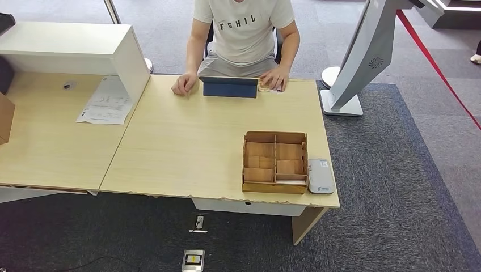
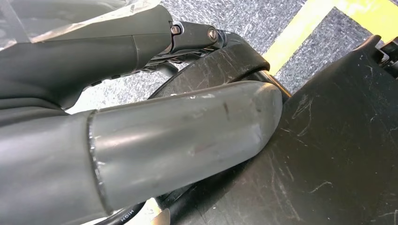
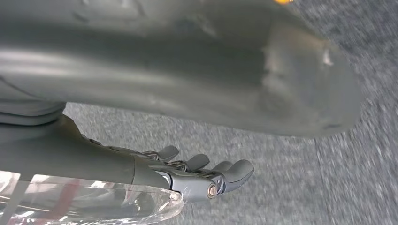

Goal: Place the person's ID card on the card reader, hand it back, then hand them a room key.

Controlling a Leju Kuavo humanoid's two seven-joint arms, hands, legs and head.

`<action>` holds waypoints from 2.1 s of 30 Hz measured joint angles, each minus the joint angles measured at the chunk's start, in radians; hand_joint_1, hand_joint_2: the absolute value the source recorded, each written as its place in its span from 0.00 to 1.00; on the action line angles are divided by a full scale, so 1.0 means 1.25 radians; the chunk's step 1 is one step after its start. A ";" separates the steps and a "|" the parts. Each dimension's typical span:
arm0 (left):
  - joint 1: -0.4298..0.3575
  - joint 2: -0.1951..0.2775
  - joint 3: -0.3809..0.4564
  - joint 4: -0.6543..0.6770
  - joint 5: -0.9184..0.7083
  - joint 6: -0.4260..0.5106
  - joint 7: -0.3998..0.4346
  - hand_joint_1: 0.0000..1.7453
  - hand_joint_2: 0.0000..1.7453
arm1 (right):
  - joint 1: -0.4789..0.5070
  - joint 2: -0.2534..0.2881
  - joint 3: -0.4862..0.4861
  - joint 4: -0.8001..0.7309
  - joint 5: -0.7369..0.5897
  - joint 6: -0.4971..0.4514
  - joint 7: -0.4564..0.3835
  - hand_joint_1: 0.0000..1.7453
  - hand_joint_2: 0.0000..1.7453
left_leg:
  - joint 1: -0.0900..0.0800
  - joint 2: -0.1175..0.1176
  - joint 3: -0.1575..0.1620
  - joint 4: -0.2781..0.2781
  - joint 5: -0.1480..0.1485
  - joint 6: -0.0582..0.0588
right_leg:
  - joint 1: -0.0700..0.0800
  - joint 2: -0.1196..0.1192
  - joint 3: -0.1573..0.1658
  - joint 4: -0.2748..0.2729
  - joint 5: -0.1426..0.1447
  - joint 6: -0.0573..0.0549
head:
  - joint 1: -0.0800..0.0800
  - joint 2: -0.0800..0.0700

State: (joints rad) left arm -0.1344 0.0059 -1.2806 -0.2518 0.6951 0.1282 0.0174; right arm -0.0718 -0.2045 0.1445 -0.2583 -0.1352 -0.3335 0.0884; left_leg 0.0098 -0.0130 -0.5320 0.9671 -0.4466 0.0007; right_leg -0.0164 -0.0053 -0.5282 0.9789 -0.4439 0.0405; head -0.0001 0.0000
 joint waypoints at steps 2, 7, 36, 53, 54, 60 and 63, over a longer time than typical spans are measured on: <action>0.000 0.000 0.000 0.000 0.002 0.000 0.002 0.00 0.00 | 0.001 0.020 0.000 0.006 0.015 -0.009 -0.012 0.00 0.00 | 0.000 0.000 0.000 0.000 0.000 0.000 | 0.000 0.000 0.000 0.000 0.000 0.000 | 0.000 0.000; 0.000 -0.001 0.000 0.000 0.011 0.000 0.007 0.00 0.00 | 0.001 0.051 0.001 0.018 0.041 -0.016 -0.023 0.00 0.00 | 0.000 0.001 0.000 0.000 0.000 0.000 | -0.001 0.000 0.000 0.000 0.000 0.000 | 0.000 0.000; -0.002 -0.006 0.000 0.000 0.021 0.003 0.022 0.00 0.00 | 0.001 0.087 0.005 0.041 0.057 0.020 0.040 0.00 0.00 | 0.000 0.001 0.000 0.000 0.000 0.000 | -0.001 0.000 0.000 0.000 0.000 0.000 | 0.000 0.000; -0.002 -0.006 0.000 0.000 0.021 0.001 0.021 0.00 0.00 | 0.001 0.085 0.015 0.042 0.055 0.017 0.030 0.00 0.00 | 0.000 0.001 0.000 0.000 0.000 0.000 | -0.001 0.000 0.000 0.000 0.000 0.000 | 0.000 0.000; -0.002 -0.006 0.000 0.000 0.022 0.001 0.021 0.00 0.00 | 0.001 0.085 0.015 0.042 0.054 0.016 0.028 0.00 0.00 | 0.000 0.001 0.000 0.000 0.000 0.000 | -0.001 0.000 0.000 0.000 0.000 0.000 | 0.000 0.000; -0.003 -0.020 0.000 0.000 0.038 0.027 0.020 0.00 0.00 | 0.001 0.088 0.020 0.044 0.063 0.010 0.032 0.00 0.00 | 0.000 0.000 0.000 0.000 0.000 0.000 | -0.001 0.000 0.000 0.000 0.000 0.000 | 0.000 0.000; -0.007 -0.031 0.001 0.000 0.038 0.034 0.033 0.00 0.00 | 0.001 0.091 0.024 0.044 0.067 0.007 0.043 0.00 0.00 | -0.001 0.000 0.000 0.000 0.000 0.000 | -0.001 0.000 0.000 0.000 0.000 0.000 | 0.000 0.000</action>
State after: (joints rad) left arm -0.1435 -0.0328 -1.2799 -0.2518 0.7431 0.1701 0.0584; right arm -0.0704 -0.0907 0.1744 -0.2028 -0.0510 -0.3242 0.1421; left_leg 0.0090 -0.0126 -0.5315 0.9673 -0.4465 0.0010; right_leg -0.0178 -0.0052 -0.5278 0.9786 -0.4434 0.0404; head -0.0002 0.0000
